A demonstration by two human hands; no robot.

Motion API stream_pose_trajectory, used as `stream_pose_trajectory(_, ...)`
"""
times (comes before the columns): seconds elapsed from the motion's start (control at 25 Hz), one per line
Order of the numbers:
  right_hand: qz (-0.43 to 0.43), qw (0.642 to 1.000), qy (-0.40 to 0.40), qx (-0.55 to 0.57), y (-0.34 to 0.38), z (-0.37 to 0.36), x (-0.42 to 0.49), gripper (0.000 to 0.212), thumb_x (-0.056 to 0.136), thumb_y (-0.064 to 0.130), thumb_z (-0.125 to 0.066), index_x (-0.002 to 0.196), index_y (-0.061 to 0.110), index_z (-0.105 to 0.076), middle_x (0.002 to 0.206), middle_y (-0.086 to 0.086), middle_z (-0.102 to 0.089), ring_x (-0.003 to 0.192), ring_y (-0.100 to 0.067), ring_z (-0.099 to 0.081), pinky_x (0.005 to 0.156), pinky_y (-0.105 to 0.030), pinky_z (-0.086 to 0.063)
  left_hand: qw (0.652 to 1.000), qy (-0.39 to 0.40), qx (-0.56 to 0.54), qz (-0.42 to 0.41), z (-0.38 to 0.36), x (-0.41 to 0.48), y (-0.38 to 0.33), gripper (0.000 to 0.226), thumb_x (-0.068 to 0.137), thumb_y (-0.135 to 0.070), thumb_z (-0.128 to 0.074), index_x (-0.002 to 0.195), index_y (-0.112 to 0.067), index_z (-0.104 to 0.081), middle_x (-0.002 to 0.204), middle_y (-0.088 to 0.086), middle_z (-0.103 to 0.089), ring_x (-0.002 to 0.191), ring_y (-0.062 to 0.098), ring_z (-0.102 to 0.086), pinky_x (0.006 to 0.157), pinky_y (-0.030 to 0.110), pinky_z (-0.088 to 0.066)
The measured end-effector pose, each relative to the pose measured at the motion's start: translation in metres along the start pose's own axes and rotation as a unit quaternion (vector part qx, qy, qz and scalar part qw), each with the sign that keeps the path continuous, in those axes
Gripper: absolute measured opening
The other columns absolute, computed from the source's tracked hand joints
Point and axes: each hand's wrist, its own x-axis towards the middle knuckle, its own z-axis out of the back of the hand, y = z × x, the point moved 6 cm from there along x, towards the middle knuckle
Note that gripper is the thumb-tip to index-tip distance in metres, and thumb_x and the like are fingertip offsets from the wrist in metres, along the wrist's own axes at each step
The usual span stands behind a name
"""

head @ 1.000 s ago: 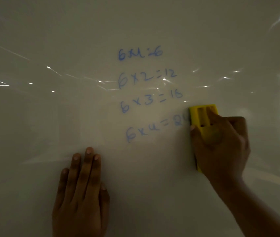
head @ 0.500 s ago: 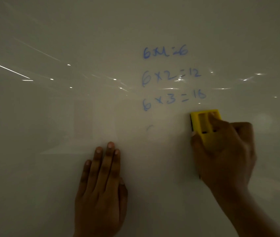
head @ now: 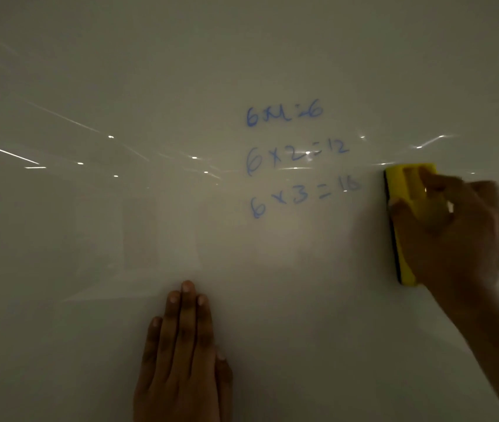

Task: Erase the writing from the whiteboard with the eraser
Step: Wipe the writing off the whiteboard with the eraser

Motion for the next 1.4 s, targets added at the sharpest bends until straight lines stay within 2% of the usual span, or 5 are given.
stream_pose_trajectory(0.36, 0.304, 0.942, 0.137, 0.041, 0.141, -0.039, -0.081, 0.051, 0.077, 0.047, -0.066, 0.125, 0.031, -0.061, 0.105, -0.003, -0.056, 0.087, -0.028, -0.057, 0.070, -0.035, -0.048, 1.000, -0.012, -0.018, 0.002, 0.003, 0.002, 0.001, 0.056, 0.090, -0.023, -0.035, 0.139, -0.001, -0.045, 0.147, 0.019, -0.047, 0.140, 0.028, -0.040, 0.118, 0.038, -0.023)
stream_pose_trajectory(0.56, 0.104, 0.992, 0.073, 0.009, 0.084, -0.024, -0.026, 0.054, 0.074, 0.050, -0.065, 0.125, 0.030, -0.062, 0.105, -0.005, -0.052, 0.089, -0.036, -0.060, 0.072, -0.038, -0.050, 1.000, -0.011, -0.022, -0.005, 0.002, 0.005, 0.001, 0.052, 0.095, -0.024, -0.024, 0.134, 0.000, -0.048, 0.141, 0.019, -0.053, 0.136, 0.028, -0.042, 0.117, 0.037, -0.022)
stream_pose_trajectory(0.84, 0.296, 0.944, 0.145, 0.029, 0.137, -0.036, -0.071, 0.049, 0.078, 0.048, -0.064, 0.125, 0.033, -0.058, 0.104, -0.001, -0.056, 0.085, -0.027, -0.058, 0.072, -0.036, -0.048, 0.991, -0.044, -0.126, 0.004, 0.024, 0.036, 0.019, 0.059, 0.084, -0.019, -0.040, 0.140, -0.006, -0.049, 0.147, 0.015, -0.049, 0.145, 0.022, -0.034, 0.120, 0.036, -0.021)
stream_pose_trajectory(1.12, 0.011, 0.999, 0.036, 0.007, 0.061, -0.017, 0.024, 0.050, 0.082, 0.043, -0.069, 0.129, 0.030, -0.062, 0.108, -0.007, -0.054, 0.100, -0.040, -0.061, 0.087, -0.045, -0.052, 0.995, -0.056, -0.083, -0.016, 0.019, 0.079, 0.046, 0.057, 0.090, -0.019, -0.038, 0.143, 0.001, -0.048, 0.155, 0.016, -0.043, 0.146, 0.025, -0.034, 0.117, 0.046, -0.030)
stream_pose_trajectory(1.4, 0.247, 0.964, 0.087, 0.033, 0.189, -0.053, -0.048, 0.051, 0.078, 0.051, -0.057, 0.126, 0.035, -0.056, 0.102, 0.000, -0.056, 0.089, -0.027, -0.060, 0.078, -0.041, -0.047, 0.996, -0.061, -0.062, -0.022, 0.018, 0.079, 0.047, 0.056, 0.090, -0.019, -0.039, 0.141, 0.001, -0.050, 0.152, 0.018, -0.046, 0.144, 0.024, -0.035, 0.121, 0.039, -0.021)
